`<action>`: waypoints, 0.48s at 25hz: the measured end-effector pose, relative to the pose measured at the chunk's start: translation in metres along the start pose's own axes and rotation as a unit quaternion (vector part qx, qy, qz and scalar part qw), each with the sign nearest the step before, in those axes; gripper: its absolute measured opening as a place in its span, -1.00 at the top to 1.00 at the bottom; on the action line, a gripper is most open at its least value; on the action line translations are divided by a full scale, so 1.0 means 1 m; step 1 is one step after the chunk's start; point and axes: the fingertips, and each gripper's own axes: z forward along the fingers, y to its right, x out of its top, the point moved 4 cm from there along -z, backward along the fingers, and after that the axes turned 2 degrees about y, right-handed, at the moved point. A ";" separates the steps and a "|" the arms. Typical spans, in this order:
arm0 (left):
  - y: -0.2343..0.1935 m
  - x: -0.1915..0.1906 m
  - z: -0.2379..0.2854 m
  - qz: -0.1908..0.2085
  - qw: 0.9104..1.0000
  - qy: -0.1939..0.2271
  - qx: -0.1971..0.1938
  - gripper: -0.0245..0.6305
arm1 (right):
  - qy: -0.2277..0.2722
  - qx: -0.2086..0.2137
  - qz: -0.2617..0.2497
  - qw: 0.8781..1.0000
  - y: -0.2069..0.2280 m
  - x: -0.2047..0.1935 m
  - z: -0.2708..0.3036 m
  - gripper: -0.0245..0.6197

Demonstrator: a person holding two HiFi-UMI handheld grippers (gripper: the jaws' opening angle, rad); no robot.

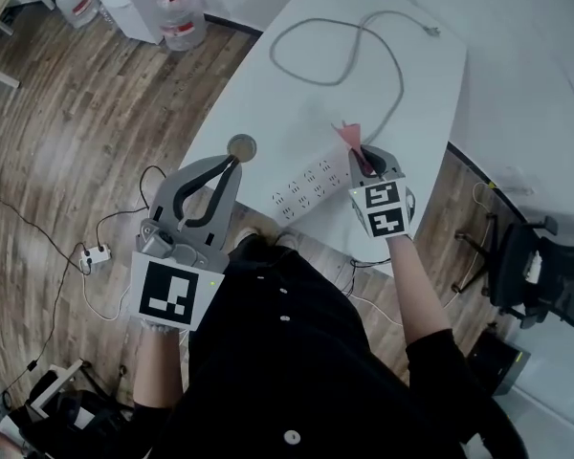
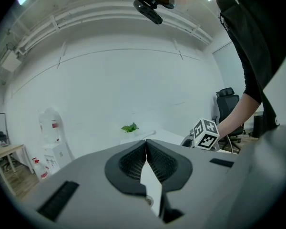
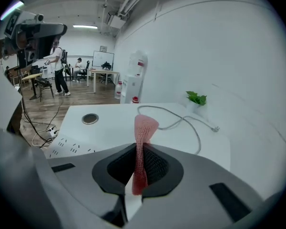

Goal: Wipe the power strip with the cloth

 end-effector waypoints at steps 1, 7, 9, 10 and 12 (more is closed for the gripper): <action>0.000 0.000 -0.002 0.000 1.000 -0.001 0.002 0.88 | -0.006 0.003 -0.003 1.000 0.000 -0.001 0.005 0.78; -0.003 -0.004 -0.009 -0.003 1.000 -0.005 0.015 0.88 | -0.043 0.023 -0.019 0.999 -0.006 -0.017 0.032 0.78; -0.002 -0.005 -0.012 -0.005 1.000 -0.007 0.018 0.88 | -0.056 0.035 -0.004 0.998 -0.009 -0.026 0.038 0.78; -0.001 -0.005 -0.013 -0.004 1.000 -0.008 0.019 0.88 | -0.060 0.039 -0.001 0.997 -0.010 -0.030 0.041 0.78; -0.001 -0.006 -0.014 -0.004 1.000 -0.009 0.021 0.88 | -0.066 0.046 0.001 0.997 -0.013 -0.035 0.044 0.78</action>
